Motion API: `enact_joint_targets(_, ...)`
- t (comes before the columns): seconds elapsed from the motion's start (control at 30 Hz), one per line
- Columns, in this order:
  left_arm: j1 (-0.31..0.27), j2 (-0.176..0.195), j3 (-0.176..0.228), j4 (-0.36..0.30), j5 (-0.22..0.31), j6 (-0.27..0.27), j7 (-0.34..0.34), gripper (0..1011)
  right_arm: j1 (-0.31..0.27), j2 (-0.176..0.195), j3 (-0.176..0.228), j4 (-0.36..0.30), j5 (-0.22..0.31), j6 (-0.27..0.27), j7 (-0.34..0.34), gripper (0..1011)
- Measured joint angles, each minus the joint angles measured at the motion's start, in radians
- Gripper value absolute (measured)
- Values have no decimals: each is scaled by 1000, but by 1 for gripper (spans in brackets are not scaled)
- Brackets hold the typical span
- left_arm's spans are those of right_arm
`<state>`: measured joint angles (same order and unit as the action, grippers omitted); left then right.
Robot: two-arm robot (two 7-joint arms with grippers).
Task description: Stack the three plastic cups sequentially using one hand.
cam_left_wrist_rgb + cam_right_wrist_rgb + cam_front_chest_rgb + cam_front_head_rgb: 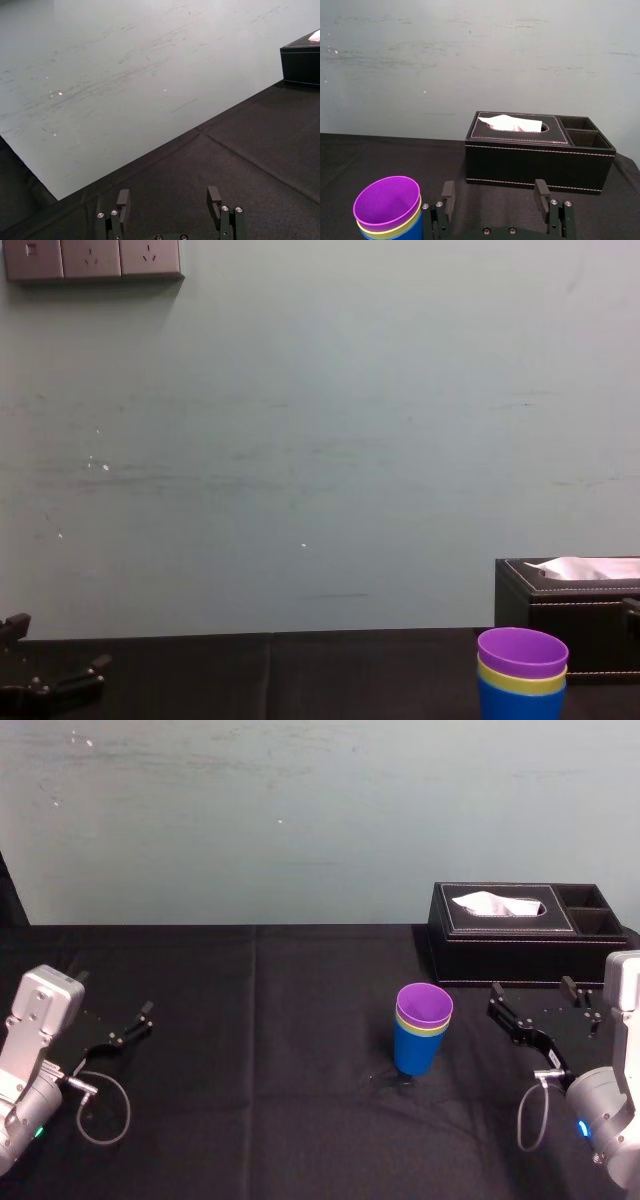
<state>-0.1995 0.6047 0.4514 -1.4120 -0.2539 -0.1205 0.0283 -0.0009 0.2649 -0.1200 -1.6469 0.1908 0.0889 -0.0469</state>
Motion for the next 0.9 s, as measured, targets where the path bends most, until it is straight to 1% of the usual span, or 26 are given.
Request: enact_joint_targets(0.9,0,0,0,0,0,0,0,1000,0,0,0,0,0,0,0,1004)
